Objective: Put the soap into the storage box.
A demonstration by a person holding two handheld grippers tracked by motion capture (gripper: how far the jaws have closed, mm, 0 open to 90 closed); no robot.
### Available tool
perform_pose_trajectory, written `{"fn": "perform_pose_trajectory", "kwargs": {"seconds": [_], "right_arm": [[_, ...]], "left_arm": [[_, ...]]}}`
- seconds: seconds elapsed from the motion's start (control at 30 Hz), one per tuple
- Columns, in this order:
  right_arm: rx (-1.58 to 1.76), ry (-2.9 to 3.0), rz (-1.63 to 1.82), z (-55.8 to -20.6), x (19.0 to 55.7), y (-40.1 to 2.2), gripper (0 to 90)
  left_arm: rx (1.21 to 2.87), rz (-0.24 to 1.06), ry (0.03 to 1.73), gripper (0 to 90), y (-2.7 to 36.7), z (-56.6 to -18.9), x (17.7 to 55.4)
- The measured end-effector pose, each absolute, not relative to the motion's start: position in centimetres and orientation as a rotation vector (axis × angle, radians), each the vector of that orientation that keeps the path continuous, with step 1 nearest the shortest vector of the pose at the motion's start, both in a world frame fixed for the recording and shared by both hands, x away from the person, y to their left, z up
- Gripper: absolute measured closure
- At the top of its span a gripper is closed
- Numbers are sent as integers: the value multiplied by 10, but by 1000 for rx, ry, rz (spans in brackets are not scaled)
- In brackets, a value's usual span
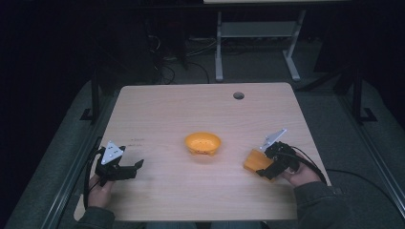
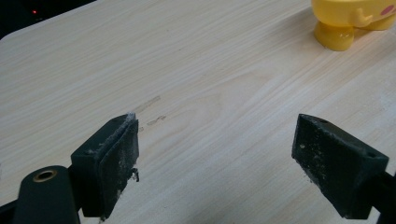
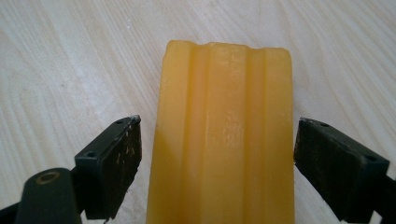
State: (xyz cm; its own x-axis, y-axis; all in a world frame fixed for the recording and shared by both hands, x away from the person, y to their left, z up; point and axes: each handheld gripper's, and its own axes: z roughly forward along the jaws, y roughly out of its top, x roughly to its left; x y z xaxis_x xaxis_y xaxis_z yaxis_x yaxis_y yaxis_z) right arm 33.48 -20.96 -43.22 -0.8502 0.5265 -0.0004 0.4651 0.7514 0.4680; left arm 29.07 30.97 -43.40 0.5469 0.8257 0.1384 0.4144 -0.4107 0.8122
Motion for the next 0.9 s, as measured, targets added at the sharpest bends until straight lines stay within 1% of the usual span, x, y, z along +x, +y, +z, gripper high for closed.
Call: {"fn": "perform_pose_trajectory", "kwargs": {"seconds": [0.9], "right_arm": [[814,2874,581,-449,347,-199,158]], "left_arm": [[2015,691,1004,141,311,-433,290]]}}
